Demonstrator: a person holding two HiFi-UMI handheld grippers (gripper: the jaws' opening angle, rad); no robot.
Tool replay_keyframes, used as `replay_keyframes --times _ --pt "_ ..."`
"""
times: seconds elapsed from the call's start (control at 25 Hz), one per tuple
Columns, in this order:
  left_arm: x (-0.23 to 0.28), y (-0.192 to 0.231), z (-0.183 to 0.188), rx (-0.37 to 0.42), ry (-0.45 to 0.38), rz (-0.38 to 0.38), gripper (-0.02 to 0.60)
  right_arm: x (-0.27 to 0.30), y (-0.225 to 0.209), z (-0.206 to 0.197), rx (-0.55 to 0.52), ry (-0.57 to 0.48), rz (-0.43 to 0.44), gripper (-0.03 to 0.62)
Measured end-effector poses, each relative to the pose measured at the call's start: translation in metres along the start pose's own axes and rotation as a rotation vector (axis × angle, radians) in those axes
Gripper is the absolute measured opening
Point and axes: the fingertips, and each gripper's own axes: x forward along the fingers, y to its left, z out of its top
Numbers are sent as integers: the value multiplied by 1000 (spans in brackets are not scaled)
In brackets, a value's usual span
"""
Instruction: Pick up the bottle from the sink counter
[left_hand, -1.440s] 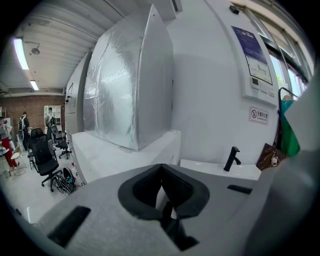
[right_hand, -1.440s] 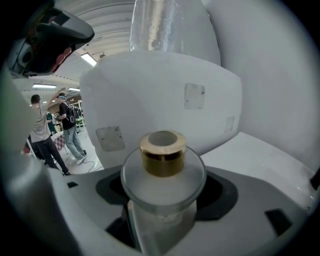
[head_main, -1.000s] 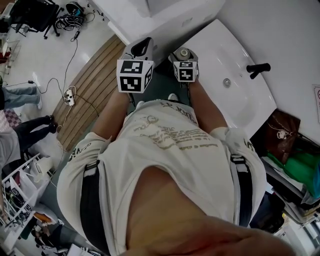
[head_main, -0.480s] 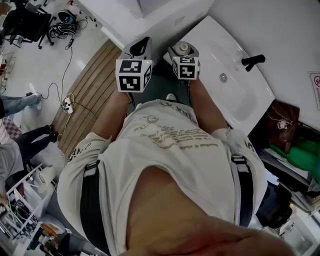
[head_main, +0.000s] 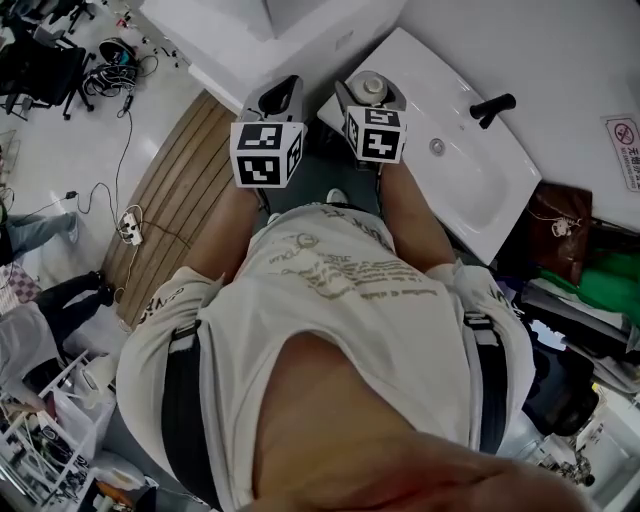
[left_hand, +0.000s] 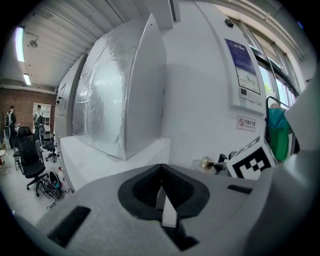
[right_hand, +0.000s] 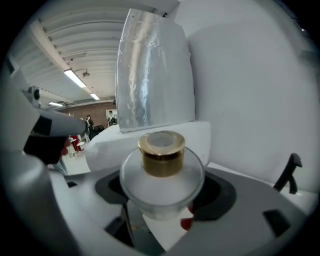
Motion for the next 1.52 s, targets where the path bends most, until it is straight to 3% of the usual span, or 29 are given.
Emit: replay_keyframes --times 0.24,0.6,1.04,1.52 --pt "-1 -7 -2 5 6 -47 21 -30 1 26 33 -42 -27 318" --pt "-1 -21 -4 29 8 -152 21 -77 3 34 28 -94 -146 318" --pt "6 -53 -2 95 2 -277 21 -105 -22 16 74 -110 -279 318" --pt "14 -71 1 131 -1 -318 21 -112 -40 6 130 -109 -320 318"
